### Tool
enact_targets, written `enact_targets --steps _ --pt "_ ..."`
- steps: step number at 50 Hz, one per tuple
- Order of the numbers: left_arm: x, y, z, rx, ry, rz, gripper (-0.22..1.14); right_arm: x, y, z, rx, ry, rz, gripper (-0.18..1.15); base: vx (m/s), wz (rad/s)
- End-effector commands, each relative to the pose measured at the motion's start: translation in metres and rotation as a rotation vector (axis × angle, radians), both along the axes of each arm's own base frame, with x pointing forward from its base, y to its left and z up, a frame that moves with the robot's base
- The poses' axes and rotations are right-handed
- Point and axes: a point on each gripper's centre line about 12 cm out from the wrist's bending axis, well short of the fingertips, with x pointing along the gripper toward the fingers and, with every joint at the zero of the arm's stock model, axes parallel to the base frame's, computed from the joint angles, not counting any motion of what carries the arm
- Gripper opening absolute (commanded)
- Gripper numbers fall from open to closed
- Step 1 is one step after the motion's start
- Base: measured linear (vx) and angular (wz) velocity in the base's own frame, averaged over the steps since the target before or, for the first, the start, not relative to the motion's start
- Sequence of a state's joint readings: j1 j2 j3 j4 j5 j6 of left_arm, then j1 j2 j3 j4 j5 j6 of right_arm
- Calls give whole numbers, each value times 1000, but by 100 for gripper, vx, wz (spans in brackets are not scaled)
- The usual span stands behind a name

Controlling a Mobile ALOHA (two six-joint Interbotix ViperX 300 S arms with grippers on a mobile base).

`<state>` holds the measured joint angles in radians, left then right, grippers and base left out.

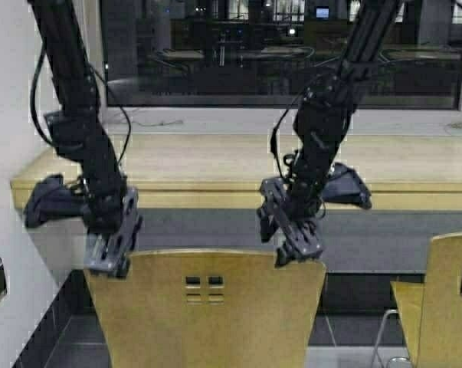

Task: Push the chairs under the table

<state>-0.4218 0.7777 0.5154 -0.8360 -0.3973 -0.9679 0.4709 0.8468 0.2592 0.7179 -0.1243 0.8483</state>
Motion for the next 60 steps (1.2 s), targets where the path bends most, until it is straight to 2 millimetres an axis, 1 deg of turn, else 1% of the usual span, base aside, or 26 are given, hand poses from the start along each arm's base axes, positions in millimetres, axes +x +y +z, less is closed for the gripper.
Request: enact_targets --steps 1,12,20,30,35,39,42,47,50,54,60 --pt "15 4 -3 -7 -26 26 90 12 4 -2 21 -13 -22 89 3 0" --pt "30 0 -23 -10 -31 28 90 17 10 -33 32 34 -24 89 3 0" --pt "37 2 -35 -10 -31 38 90 22 15 -49 42 54 -21 89 3 0" --pt "46 8 -43 -1 -41 27 89 22 15 -62 37 63 -18 89 3 0" --pt "45 9 -45 4 -38 20 88 21 14 -65 34 68 -18 89 4 0" --pt "46 8 -45 4 -41 17 81 21 14 -65 33 67 -19 87 4 -2" --pt "46 8 -44 5 -42 15 72 21 14 -64 32 64 -18 83 4 -2" --pt "49 7 -43 6 -49 3 52 21 14 -65 30 65 -16 70 3 -1" --pt "51 6 -42 8 -55 -7 44 20 13 -65 29 65 -16 61 3 0" --pt "54 6 -41 7 -63 -10 41 22 14 -63 30 60 -14 52 2 0" --pt "58 6 -39 4 -73 -8 41 24 14 -58 30 43 -15 51 2 -1"
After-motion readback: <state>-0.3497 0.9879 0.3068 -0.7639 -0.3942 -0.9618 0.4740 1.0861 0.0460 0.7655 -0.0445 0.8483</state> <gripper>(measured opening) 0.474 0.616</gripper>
